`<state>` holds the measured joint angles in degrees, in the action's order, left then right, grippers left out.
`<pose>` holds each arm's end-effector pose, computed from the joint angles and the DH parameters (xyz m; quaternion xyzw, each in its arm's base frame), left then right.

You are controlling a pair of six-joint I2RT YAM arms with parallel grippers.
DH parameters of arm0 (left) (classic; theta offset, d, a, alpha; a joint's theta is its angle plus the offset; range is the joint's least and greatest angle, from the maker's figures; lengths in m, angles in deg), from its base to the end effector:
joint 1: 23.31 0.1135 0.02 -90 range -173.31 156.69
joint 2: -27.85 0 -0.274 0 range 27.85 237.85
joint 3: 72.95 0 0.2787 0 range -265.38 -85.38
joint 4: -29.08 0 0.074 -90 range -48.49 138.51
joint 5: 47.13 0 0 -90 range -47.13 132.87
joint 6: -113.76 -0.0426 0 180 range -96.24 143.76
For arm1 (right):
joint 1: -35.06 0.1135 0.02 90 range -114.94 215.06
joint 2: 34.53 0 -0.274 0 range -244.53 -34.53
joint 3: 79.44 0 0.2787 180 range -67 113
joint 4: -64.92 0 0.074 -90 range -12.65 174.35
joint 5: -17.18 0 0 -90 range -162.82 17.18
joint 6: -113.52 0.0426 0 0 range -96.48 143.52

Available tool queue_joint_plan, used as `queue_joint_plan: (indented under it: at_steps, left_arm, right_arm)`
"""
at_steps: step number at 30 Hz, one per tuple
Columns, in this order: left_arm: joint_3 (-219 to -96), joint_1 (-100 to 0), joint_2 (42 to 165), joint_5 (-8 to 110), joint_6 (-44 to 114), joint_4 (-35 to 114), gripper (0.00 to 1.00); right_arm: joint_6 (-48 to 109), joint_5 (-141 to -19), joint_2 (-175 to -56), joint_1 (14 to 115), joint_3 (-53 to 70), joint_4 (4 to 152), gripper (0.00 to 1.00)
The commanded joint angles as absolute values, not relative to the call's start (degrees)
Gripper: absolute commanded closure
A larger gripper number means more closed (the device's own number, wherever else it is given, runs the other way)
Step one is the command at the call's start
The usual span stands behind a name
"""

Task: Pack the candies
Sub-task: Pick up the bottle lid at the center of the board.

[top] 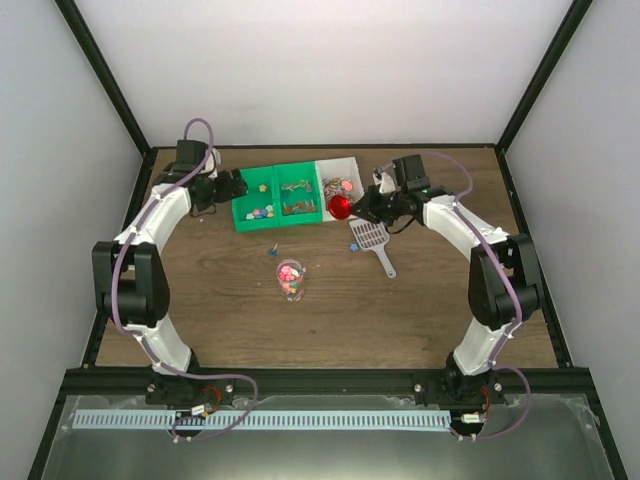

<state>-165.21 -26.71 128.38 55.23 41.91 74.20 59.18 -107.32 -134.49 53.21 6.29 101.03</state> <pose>0.4136 -0.0337 0.2500 -0.0876 0.9404 -0.1588 0.2876 0.3794 0.1498 0.2309 0.0373 0.9032 0.3954 0.1627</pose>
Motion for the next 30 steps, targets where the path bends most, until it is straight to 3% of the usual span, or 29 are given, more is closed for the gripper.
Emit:
queue_joint_plan:
  at_steps: [1,6,14,19,25,30]
  left_arm:
    - [-168.0,-26.4,125.2,60.5,43.1,72.3,0.02]
    - [-163.1,-26.4,122.0,77.3,50.5,58.7,0.00]
    - [-146.6,-27.6,114.7,97.0,78.6,16.0,0.00]
    - [-144.4,-31.3,111.5,97.5,80.7,12.3,0.00]
    - [-141.1,-36.8,114.0,102.5,95.4,-10.2,0.00]
    - [-142.7,-40.5,115.6,103.0,94.0,-10.3,0.00]
  right_arm:
    - [63.4,-120.6,-131.5,52.3,6.1,92.7,0.99]
    - [67.1,-128.0,-130.7,52.1,5.8,87.1,0.99]
    - [81.9,-140.5,-127.1,51.4,0.1,65.6,0.99]
    - [95.7,-144.1,-124.9,51.3,-6.7,48.4,0.99]
    - [113.3,-145.0,-125.4,51.5,-12.7,24.1,0.99]
    - [120.5,-145.5,-127.6,51.8,-13.4,12.8,0.99]
